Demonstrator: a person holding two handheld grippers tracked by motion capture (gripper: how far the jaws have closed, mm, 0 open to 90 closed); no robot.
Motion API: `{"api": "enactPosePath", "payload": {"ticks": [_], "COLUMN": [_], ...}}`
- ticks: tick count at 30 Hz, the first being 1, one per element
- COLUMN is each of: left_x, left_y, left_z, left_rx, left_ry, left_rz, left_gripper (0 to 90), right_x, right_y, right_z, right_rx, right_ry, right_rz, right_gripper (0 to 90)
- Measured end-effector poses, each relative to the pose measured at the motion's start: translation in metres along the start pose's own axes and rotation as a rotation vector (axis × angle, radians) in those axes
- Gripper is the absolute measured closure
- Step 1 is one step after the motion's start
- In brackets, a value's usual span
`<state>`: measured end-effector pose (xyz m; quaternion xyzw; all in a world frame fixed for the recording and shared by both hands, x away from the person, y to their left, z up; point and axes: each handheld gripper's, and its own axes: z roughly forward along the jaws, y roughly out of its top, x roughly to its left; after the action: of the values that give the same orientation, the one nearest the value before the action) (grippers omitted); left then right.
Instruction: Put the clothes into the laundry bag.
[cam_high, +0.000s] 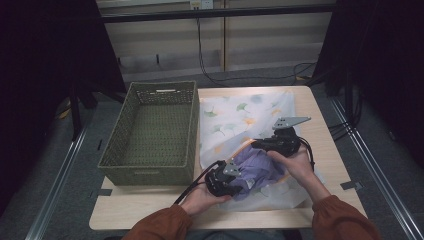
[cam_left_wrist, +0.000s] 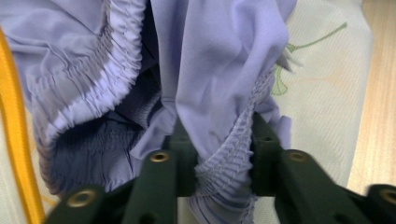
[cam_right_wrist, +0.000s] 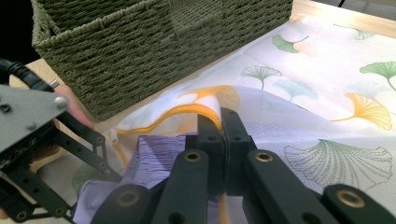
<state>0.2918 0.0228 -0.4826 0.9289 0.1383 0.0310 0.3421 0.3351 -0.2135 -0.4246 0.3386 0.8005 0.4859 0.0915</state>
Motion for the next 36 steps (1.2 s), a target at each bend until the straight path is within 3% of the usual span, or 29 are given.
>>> {"api": "enactPosePath", "payload": {"ticks": [2, 4, 5, 6, 7, 8, 10, 11, 13, 14, 18, 19, 23, 24, 25, 26, 29, 30, 34, 36], "left_x": [0.001, 0.001, 0.002, 0.003, 0.004, 0.004, 0.007, 0.008, 0.011, 0.012, 0.016, 0.015, 0.019, 0.021, 0.021, 0.023, 0.026, 0.025, 0.027, 0.027], "left_y": [0.002, 0.002, 0.003, 0.004, 0.005, 0.006, 0.007, 0.008, 0.008, 0.007, 0.008, 0.008, 0.008, 0.008, 0.008, 0.008, 0.009, 0.008, 0.01, 0.011], "left_z": [-0.002, 0.0, -0.002, -0.002, -0.003, -0.004, -0.007, -0.009, -0.01, -0.01, -0.009, -0.007, -0.008, -0.008, -0.007, -0.009, -0.009, -0.007, -0.005, -0.004], "left_rx": [0.018, -0.007, 0.004, -0.002, 0.012, -0.015, -0.012, -0.016, -0.015, -0.025, -0.03, -0.05, -0.04, -0.038, -0.062, -0.041, -0.045, -0.073, -0.056, -0.071], "left_ry": [-0.001, -0.01, -0.026, -0.022, -0.023, -0.018, -0.006, -0.009, -0.015, -0.01, -0.008, -0.006, 0.004, -0.008, 0.005, 0.009, 0.01, 0.017, 0.03, 0.028], "left_rz": [0.009, -0.009, -0.019, -0.028, -0.009, -0.023, -0.024, -0.051, -0.048, -0.065, -0.061, -0.088, -0.081, -0.087, -0.112, -0.095, -0.122, -0.142, -0.147, -0.158], "left_gripper": [74.9, 77.4, 78.1, 78.8, 79.1, 79.4, 80.0, 80.1, 80.1, 80.2, 80.3, 80.3, 80.3, 80.3, 80.2, 80.3, 80.3, 80.3, 80.3, 80.3], "right_x": [0.0, 0.001, 0.001, 0.002, 0.002, 0.002, 0.002, 0.002, 0.001, 0.001, 0.0, 0.0, 0.0, 0.0, 0.0, 0.0, 0.0, 0.0, -0.001, -0.001], "right_y": [0.0, 0.001, 0.001, 0.001, 0.001, 0.001, 0.001, 0.001, 0.001, 0.001, 0.001, 0.001, 0.001, 0.001, 0.001, 0.001, 0.001, 0.001, 0.002, 0.002], "right_z": [0.0, -0.001, -0.001, -0.001, -0.001, -0.001, -0.002, -0.003, -0.004, -0.004, -0.004, -0.004, -0.005, -0.005, -0.005, -0.005, -0.006, -0.006, -0.007, -0.006], "right_rx": [-0.001, -0.001, -0.002, -0.001, -0.002, -0.003, -0.006, -0.007, -0.007, -0.008, -0.006, -0.004, -0.005, -0.005, -0.005, -0.007, -0.012, -0.013, -0.013, -0.013], "right_ry": [0.004, 0.006, 0.011, 0.011, 0.01, 0.01, 0.008, 0.009, 0.01, 0.012, 0.015, 0.015, 0.017, 0.017, 0.016, 0.017, 0.017, 0.017, 0.019, 0.018], "right_rz": [-0.005, -0.004, -0.007, -0.008, -0.009, -0.01, -0.005, -0.003, -0.003, -0.003, 0.0, 0.0, 0.001, 0.006, 0.006, 0.007, 0.007, 0.006, 0.007, 0.006], "right_gripper": [89.3, 89.3, 89.3, 89.3, 89.3, 89.4, 89.3, 89.3, 89.3, 89.4, 89.4, 89.3, 89.4, 89.3, 89.3, 89.3, 89.4, 89.4, 89.4, 89.4]}}
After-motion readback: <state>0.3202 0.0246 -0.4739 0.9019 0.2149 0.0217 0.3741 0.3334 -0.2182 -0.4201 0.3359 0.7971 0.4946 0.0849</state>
